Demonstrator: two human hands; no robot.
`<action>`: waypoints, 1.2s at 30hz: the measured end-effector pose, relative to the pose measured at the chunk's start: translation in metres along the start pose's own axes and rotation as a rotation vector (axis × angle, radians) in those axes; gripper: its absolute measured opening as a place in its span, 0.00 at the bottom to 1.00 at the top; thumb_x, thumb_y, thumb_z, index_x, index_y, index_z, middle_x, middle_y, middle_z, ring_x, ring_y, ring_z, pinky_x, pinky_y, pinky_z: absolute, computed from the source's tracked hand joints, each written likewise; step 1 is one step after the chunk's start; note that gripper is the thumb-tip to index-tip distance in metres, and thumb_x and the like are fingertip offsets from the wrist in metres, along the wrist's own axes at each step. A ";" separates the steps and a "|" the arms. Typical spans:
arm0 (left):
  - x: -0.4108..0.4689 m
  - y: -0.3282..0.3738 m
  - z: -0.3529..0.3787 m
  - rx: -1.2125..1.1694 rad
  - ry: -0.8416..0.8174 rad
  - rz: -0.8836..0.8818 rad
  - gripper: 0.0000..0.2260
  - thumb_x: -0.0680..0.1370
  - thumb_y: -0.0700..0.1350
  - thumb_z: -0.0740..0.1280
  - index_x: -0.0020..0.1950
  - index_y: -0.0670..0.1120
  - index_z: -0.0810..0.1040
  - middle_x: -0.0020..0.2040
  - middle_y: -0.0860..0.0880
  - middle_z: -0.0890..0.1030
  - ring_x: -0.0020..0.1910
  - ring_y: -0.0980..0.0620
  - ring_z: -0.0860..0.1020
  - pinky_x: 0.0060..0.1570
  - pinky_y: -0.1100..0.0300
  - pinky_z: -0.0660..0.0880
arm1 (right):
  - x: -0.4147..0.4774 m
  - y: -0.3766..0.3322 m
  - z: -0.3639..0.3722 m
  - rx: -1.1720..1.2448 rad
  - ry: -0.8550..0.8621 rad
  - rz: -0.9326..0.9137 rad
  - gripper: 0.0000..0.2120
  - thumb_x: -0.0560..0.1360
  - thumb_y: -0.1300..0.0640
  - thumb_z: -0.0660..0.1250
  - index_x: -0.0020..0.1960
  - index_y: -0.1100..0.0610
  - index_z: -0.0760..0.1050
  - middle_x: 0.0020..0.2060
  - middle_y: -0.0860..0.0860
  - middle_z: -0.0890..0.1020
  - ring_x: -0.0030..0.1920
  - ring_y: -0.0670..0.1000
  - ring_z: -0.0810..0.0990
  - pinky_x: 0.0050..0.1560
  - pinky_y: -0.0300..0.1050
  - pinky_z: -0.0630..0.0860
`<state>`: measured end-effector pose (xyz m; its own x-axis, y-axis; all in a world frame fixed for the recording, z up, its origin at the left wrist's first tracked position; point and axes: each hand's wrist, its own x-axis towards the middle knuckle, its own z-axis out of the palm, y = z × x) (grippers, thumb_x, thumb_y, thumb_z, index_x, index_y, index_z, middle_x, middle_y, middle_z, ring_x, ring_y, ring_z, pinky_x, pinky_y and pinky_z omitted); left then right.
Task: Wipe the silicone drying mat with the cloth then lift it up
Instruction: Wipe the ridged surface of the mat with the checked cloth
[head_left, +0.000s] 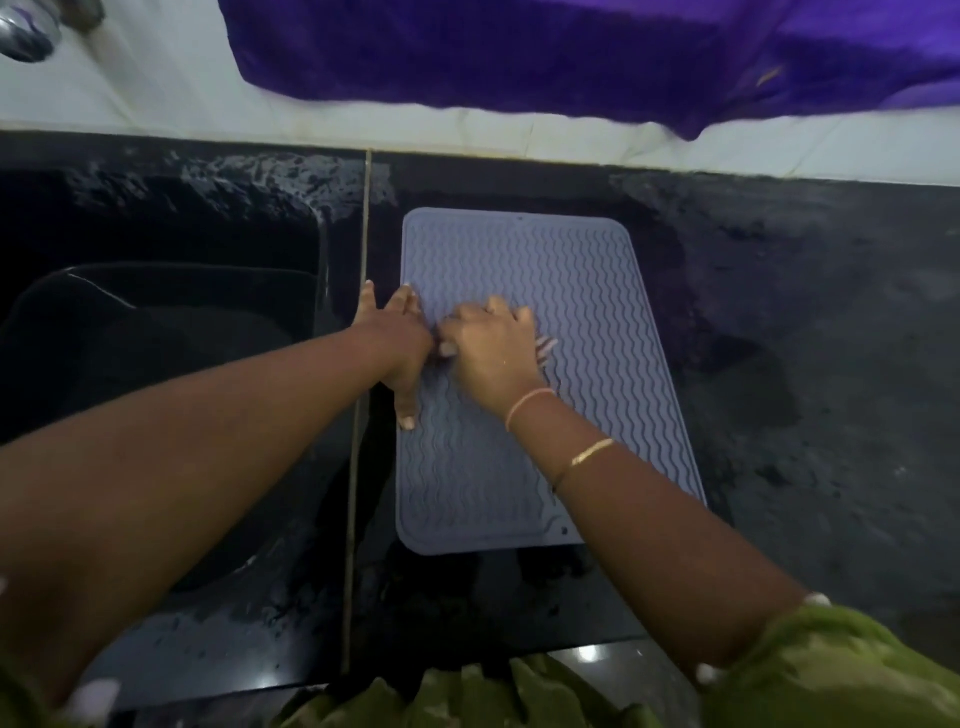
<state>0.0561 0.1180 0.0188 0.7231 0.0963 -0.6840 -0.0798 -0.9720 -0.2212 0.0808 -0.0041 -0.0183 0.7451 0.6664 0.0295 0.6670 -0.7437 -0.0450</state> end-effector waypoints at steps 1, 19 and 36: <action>0.000 0.000 0.001 -0.010 0.006 -0.016 0.57 0.60 0.62 0.77 0.79 0.46 0.48 0.78 0.41 0.41 0.76 0.43 0.35 0.70 0.32 0.37 | -0.012 -0.004 0.003 0.021 0.000 0.004 0.10 0.72 0.59 0.65 0.52 0.52 0.79 0.55 0.49 0.79 0.56 0.57 0.72 0.50 0.51 0.63; -0.018 0.005 0.028 -0.090 0.180 -0.081 0.40 0.67 0.61 0.73 0.74 0.48 0.63 0.78 0.46 0.56 0.78 0.47 0.40 0.68 0.29 0.38 | -0.052 0.006 0.008 0.018 0.188 -0.092 0.11 0.70 0.60 0.62 0.44 0.51 0.81 0.44 0.49 0.83 0.42 0.57 0.79 0.40 0.50 0.69; -0.012 -0.002 0.034 -0.085 0.152 -0.014 0.40 0.69 0.64 0.70 0.76 0.50 0.61 0.79 0.49 0.52 0.77 0.41 0.39 0.69 0.29 0.40 | -0.141 0.000 0.007 0.103 0.073 -0.346 0.10 0.67 0.58 0.71 0.46 0.46 0.81 0.51 0.44 0.83 0.46 0.53 0.76 0.43 0.48 0.66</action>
<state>0.0240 0.1257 0.0036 0.8197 0.0821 -0.5668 -0.0158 -0.9860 -0.1658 -0.0247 -0.0980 -0.0293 0.4767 0.8691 0.1320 0.8780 -0.4634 -0.1199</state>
